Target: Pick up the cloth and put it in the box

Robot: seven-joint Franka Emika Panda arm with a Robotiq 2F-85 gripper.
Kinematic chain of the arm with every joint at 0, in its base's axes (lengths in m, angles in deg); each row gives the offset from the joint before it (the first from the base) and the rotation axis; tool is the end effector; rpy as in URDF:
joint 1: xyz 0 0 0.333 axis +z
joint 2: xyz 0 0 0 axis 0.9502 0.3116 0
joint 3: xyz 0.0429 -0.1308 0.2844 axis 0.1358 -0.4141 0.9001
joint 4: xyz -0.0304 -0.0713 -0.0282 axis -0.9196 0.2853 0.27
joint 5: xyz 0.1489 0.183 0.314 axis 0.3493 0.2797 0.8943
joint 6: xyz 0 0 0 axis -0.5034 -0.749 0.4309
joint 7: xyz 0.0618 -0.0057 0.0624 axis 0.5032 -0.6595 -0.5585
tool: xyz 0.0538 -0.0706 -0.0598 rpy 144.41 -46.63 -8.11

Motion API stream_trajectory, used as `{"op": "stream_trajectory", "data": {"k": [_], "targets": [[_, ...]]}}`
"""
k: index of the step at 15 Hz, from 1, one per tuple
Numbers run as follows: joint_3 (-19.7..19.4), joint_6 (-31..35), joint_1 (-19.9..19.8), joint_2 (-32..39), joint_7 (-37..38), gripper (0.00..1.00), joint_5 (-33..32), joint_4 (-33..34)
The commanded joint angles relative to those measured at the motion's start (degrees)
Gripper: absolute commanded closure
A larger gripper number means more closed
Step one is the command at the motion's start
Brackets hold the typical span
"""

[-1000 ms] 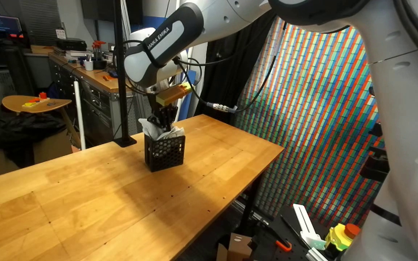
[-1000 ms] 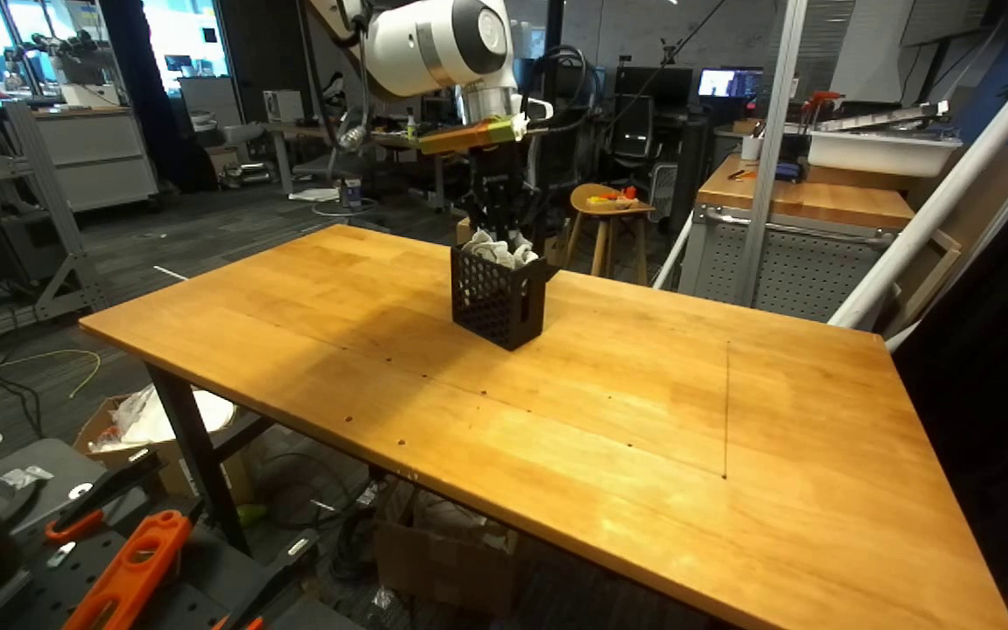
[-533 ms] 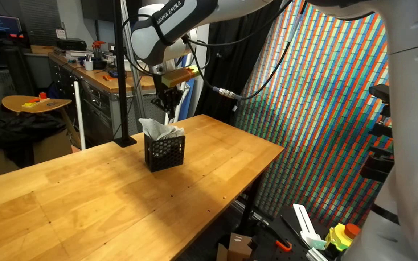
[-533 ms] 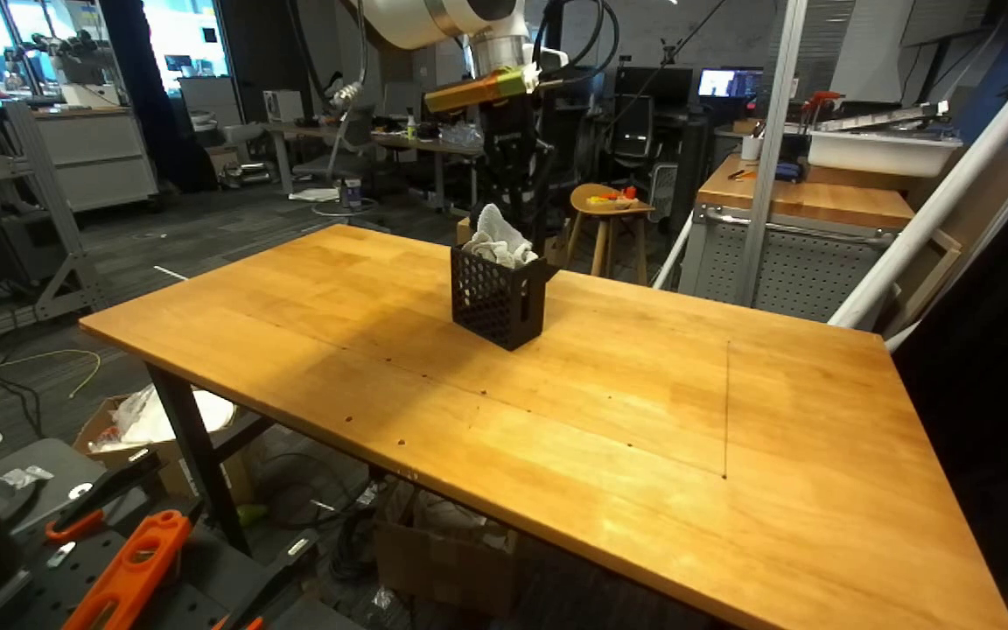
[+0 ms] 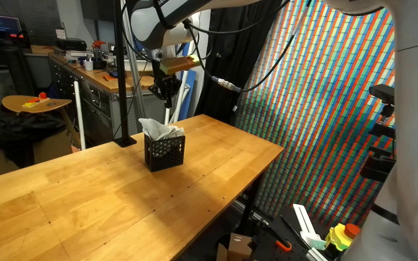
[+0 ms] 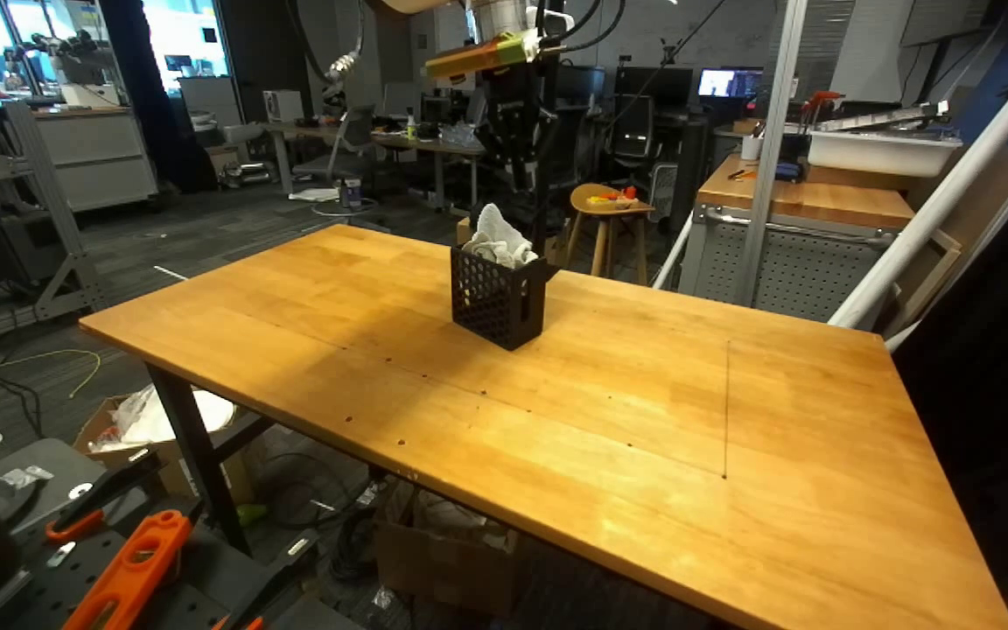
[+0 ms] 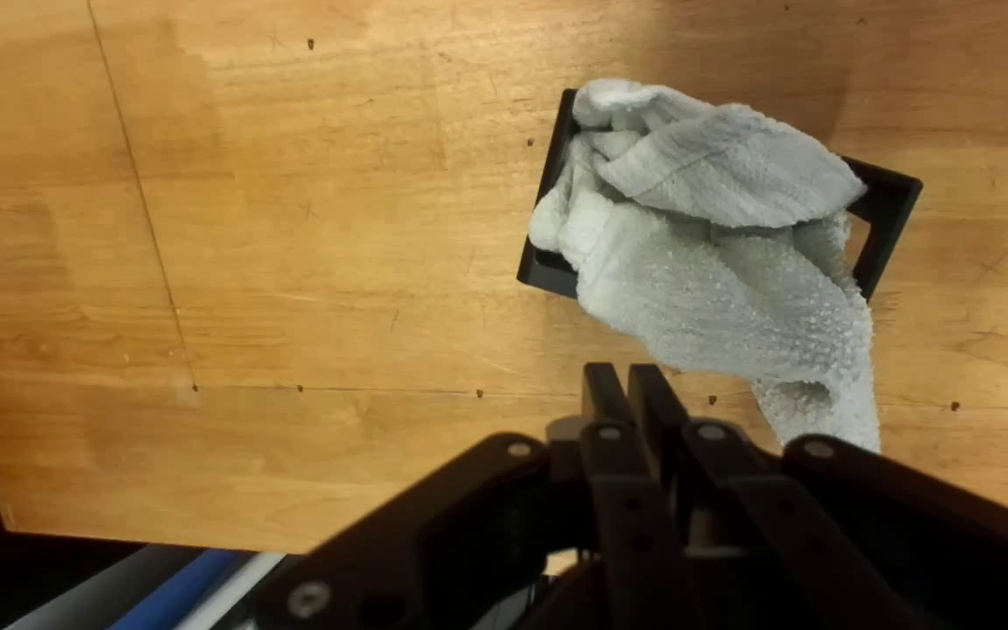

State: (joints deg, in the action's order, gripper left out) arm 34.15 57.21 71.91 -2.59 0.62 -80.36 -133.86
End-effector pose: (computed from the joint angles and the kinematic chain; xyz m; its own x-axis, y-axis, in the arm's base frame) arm 0.6743 -0.0536 0.4046 0.9989 -0.0256 0.0384 -0.0332 -0.9766 0.2123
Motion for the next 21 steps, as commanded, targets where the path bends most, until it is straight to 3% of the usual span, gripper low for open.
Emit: {"op": "stream_trajectory", "data": {"k": [1, 6, 15, 21], "targets": [[-0.98, -5.69, 1.39, 1.16, 6.45, 0.89, -1.73, 2.1], [0.21, -11.45, 2.15, 1.94, 11.54, 0.89, 0.03, 3.37], [1.61, -2.23, 1.7, 1.18, 14.0, 0.89, 6.94, 0.64], [0.53, 3.45, 0.98, 2.97, 13.81, 0.89, 6.8, 0.96]]}}
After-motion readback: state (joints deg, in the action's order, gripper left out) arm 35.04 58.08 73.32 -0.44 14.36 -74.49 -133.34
